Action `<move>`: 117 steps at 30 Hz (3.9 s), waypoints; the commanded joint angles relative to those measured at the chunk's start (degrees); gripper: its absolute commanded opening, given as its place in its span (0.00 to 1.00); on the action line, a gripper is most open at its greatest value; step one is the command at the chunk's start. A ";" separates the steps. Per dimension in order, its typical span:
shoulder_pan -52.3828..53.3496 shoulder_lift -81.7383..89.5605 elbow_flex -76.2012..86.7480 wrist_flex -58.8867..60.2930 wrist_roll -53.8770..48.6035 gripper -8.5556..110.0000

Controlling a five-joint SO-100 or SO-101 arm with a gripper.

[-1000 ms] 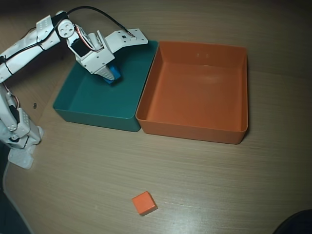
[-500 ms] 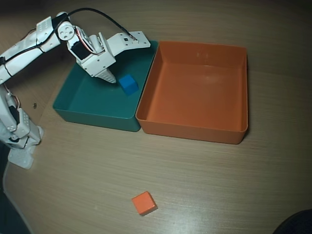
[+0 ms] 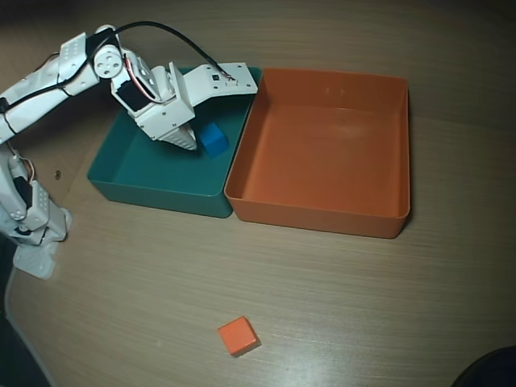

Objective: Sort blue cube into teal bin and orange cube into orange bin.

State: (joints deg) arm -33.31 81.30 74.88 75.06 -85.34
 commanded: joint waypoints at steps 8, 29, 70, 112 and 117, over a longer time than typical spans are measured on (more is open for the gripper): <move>12.22 14.06 -1.85 -0.70 -0.79 0.02; 37.88 -5.80 -32.26 -2.64 -2.20 0.02; 46.41 -21.62 -34.89 -7.65 -53.17 0.46; 45.53 -37.88 -35.95 -8.61 -52.38 0.26; 45.62 -37.88 -35.95 -8.17 -52.38 0.15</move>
State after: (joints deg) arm 11.95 42.71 41.40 66.80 -137.81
